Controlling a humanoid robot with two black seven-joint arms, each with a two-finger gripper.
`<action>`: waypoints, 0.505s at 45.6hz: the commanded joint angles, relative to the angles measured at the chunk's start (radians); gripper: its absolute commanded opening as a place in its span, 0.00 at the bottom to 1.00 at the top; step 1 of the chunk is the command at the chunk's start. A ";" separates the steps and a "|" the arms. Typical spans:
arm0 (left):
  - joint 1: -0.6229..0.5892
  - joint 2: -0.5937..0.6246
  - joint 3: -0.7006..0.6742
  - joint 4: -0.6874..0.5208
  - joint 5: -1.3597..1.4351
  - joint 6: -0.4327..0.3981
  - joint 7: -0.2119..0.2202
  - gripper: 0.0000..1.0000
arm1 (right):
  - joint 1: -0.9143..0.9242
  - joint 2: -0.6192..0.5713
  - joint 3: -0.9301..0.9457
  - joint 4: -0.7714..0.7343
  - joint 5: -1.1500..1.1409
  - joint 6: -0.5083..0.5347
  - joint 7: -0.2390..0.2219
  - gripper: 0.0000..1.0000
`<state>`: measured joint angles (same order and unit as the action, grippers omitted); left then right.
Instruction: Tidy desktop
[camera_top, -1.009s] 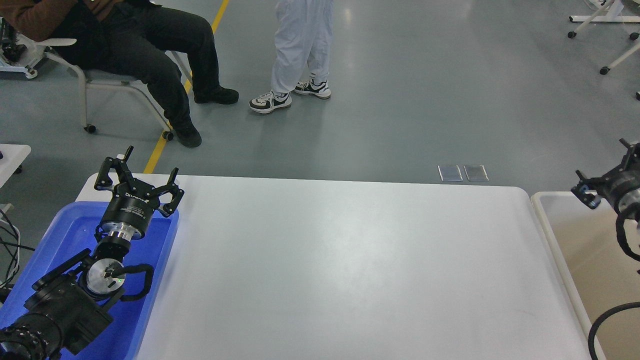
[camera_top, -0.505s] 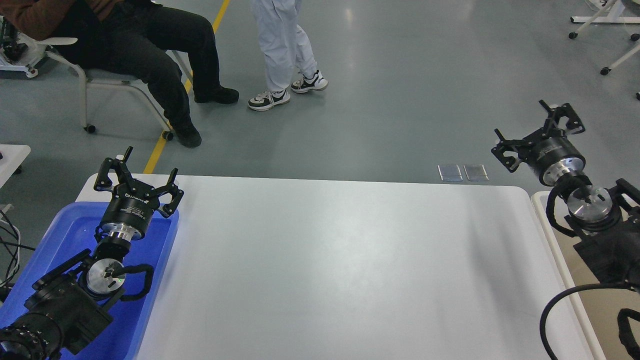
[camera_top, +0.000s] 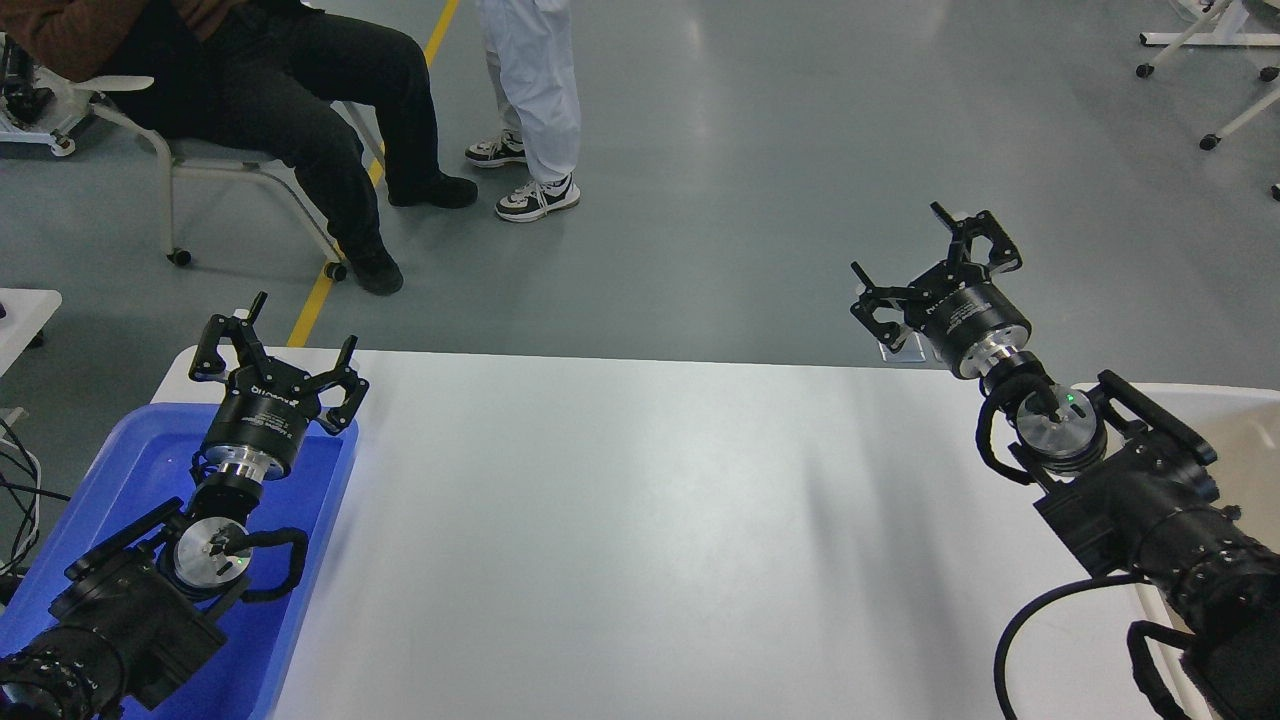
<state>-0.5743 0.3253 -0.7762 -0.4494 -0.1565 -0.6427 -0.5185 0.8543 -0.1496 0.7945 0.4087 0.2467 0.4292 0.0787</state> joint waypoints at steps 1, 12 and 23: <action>0.001 0.001 0.000 0.000 0.000 0.000 0.000 1.00 | -0.015 0.074 -0.008 -0.007 0.002 0.031 0.001 1.00; 0.001 0.000 0.000 0.000 0.000 0.000 0.000 1.00 | -0.070 0.119 0.003 -0.008 0.005 0.028 0.003 1.00; -0.001 0.001 0.000 0.000 0.000 0.000 -0.002 1.00 | -0.107 0.122 0.006 -0.008 0.016 0.031 0.003 1.00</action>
<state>-0.5749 0.3255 -0.7762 -0.4495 -0.1565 -0.6427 -0.5185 0.7854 -0.0447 0.7977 0.4016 0.2567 0.4562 0.0808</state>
